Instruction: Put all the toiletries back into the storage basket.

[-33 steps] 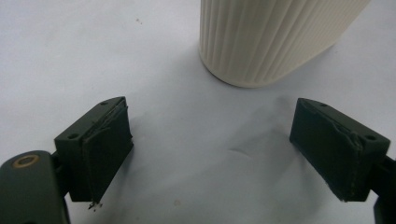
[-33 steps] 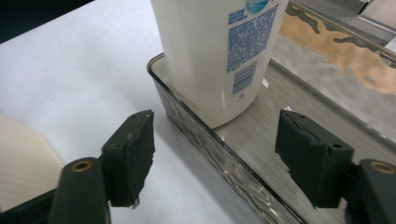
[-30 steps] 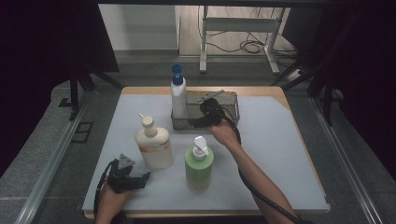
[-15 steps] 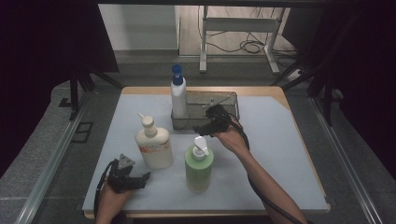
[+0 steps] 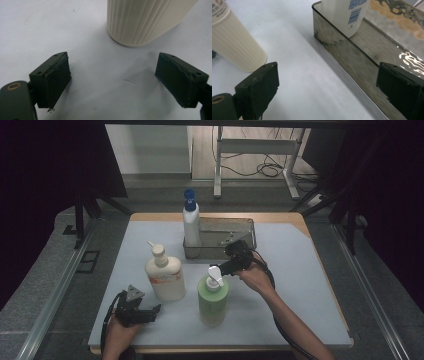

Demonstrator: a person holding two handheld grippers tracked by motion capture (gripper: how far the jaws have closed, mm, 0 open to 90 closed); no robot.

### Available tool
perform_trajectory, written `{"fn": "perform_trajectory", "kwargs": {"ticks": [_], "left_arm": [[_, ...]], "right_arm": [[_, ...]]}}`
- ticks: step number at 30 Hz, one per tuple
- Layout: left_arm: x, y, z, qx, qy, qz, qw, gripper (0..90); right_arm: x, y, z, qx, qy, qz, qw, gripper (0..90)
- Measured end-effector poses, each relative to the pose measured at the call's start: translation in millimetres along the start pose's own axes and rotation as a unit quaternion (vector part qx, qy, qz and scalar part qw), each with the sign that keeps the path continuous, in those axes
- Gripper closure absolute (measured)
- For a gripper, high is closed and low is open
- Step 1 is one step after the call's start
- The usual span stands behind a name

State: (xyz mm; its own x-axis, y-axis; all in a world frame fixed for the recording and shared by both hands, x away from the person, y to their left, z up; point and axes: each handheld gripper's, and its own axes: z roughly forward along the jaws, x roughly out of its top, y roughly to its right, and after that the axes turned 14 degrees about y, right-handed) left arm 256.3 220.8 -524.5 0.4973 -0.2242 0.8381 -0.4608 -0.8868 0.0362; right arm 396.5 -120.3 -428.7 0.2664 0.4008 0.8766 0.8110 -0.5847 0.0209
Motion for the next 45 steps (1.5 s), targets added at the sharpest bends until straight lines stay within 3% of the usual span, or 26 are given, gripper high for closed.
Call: {"fn": "perform_trajectory", "kwargs": {"ticks": [7, 23, 28, 45], "left_arm": [[0.0, 0.1, 0.0, 0.0, 0.0, 0.0, 1.0, 12.3], [-0.1, 0.1, -0.1, 0.0, 0.001, 0.0, 1.0, 12.3], [-0.2, 0.2, -0.1, 0.001, 0.001, 0.0, 1.0, 12.3], [-0.3, 0.3, -0.1, 0.001, 0.001, 0.001, 1.0, 12.3]], "right_arm": [[-8.5, -0.5, -11.9, 0.006, 0.0, -0.013, 0.9999, 0.0], [-40.6, 7.9, -45.1, 0.001, -0.013, -0.004, 0.9999, 0.0], [-53.1, 1.8, -52.5, 0.018, -0.029, -0.002, 0.9994, 0.0], [-75.2, -23.2, -77.6, 0.042, -0.004, 0.007, 0.9991, 0.0]]}}
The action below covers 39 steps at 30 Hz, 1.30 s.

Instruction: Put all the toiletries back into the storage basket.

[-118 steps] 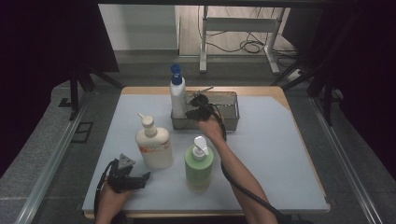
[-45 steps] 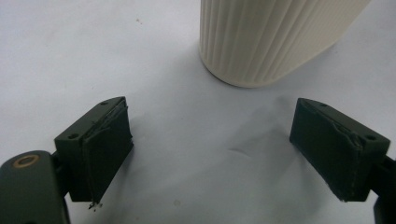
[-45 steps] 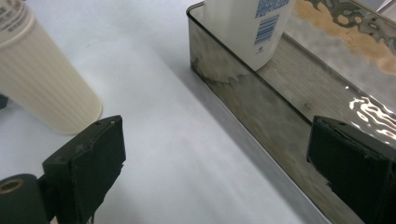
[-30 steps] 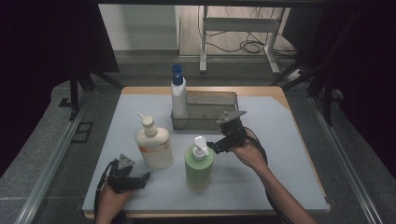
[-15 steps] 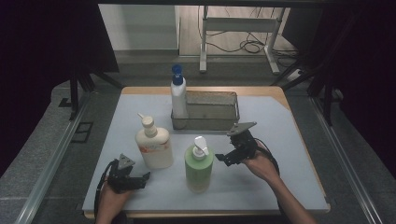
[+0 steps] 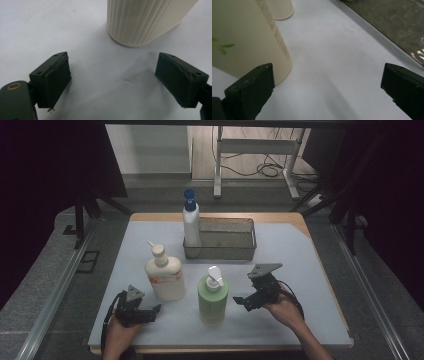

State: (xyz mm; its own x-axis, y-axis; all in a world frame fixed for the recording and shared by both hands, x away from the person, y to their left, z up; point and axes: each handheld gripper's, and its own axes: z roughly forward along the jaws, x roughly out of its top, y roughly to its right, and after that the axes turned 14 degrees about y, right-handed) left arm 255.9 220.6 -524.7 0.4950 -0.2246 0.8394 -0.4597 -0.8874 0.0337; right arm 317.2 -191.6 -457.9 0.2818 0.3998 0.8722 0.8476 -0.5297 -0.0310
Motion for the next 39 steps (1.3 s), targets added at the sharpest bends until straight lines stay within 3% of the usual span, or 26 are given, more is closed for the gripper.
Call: {"fn": "perform_trajectory", "kwargs": {"ticks": [7, 12, 26, 39], "left_arm": [[-0.1, 0.1, 0.0, 0.0, 0.0, 0.0, 1.0, 12.3], [0.0, 0.1, -0.1, 0.0, 0.0, 0.0, 1.0, 12.3], [0.0, 0.0, 0.0, 0.0, 0.0, 0.0, 1.0, 12.3], [0.0, 0.0, 0.0, 0.0, 0.0, 0.0, 1.0, 12.3]], "right_arm": [[-4.3, -12.4, -1.0, 0.019, -0.009, 0.011, 0.9997, 0.0], [-4.1, -21.4, -2.7, 0.029, -0.001, 0.017, 0.9994, 0.0], [14.2, -48.9, -0.6, 0.059, 0.016, -0.019, 0.998, 0.0], [28.0, -60.0, 12.2, 0.087, 0.025, -0.02, 0.9957, 0.0]]}}
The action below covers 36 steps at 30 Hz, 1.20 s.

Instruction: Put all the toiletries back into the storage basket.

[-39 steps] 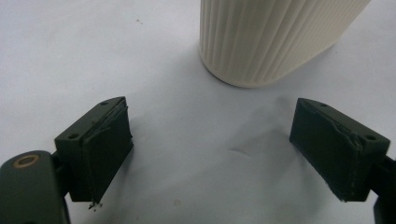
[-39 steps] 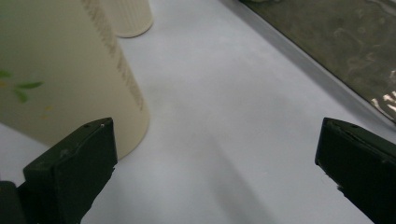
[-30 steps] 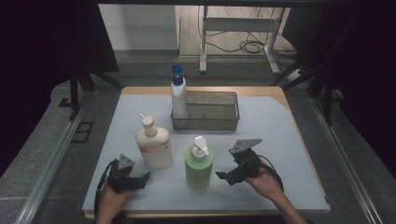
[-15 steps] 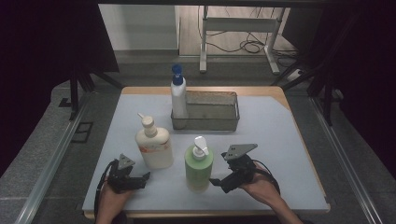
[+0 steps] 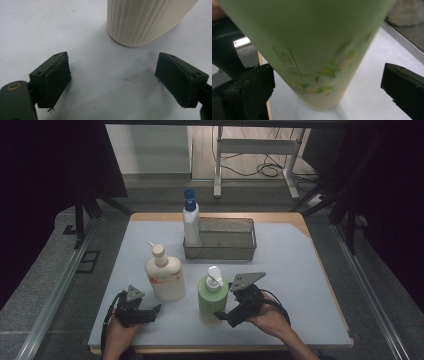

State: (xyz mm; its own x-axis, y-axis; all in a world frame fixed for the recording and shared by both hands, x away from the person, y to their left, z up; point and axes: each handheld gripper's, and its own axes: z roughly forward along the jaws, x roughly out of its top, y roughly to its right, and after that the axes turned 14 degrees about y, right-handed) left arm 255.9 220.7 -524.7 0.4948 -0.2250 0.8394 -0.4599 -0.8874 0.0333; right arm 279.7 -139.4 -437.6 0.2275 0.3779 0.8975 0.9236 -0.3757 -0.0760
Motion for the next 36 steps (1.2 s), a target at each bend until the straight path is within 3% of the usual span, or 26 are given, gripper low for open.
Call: {"fn": "perform_trajectory", "kwargs": {"ticks": [14, 19, 28, 36], "left_arm": [[0.2, -0.1, -0.1, -0.001, -0.001, 0.0, 1.0, 12.3], [0.2, -0.1, -0.1, -0.001, -0.001, 0.0, 1.0, 12.3], [0.2, -0.1, -0.1, -0.001, -0.001, 0.0, 1.0, 12.3], [0.2, -0.1, -0.1, -0.001, -0.001, 0.0, 1.0, 12.3]], "right_arm": [[12.3, -8.9, 14.3, 0.01, 0.015, -0.011, 0.9998, 1.1], [14.1, -10.6, 18.1, 0.009, 0.019, -0.014, 0.9997, 6.8], [14.8, -12.4, 17.1, -0.007, 0.021, -0.026, 0.9994, 11.7], [15.7, -10.4, 14.8, -0.024, 0.025, -0.022, 0.9992, 12.1]]}}
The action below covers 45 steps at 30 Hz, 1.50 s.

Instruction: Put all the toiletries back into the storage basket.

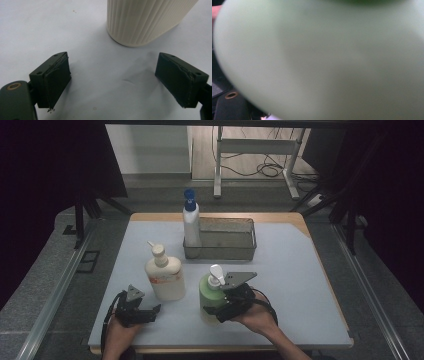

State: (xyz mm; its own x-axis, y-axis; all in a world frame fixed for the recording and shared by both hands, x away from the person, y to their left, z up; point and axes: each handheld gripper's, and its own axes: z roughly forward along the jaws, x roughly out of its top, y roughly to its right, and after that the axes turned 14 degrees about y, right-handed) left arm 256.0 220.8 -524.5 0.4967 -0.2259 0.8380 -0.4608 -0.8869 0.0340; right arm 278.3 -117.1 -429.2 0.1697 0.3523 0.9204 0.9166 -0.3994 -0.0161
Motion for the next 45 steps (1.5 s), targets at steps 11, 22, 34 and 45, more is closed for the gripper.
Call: {"fn": "perform_trajectory", "kwargs": {"ticks": [11, 22, 34, 45], "left_arm": [[0.1, -0.2, 0.0, 0.0, 0.0, 0.002, 1.0, 12.3], [0.0, -0.1, 0.2, 0.0, 0.001, 0.001, 1.0, 12.3], [-0.1, -0.1, 0.3, 0.0, 0.002, 0.002, 1.0, 12.3], [-0.1, -0.2, 0.4, 0.0, 0.002, 0.001, 1.0, 12.3]], "right_arm": [[19.0, 13.9, -8.3, -0.032, 0.014, 0.001, 0.9994, 12.2], [35.4, 37.5, -2.8, -0.068, 0.015, 0.01, 0.9975, 12.2], [53.1, 61.5, 3.5, -0.1, 0.026, 0.02, 0.9945, 12.2], [66.5, 78.5, 9.1, -0.13, 0.028, 0.024, 0.9909, 12.2]]}}
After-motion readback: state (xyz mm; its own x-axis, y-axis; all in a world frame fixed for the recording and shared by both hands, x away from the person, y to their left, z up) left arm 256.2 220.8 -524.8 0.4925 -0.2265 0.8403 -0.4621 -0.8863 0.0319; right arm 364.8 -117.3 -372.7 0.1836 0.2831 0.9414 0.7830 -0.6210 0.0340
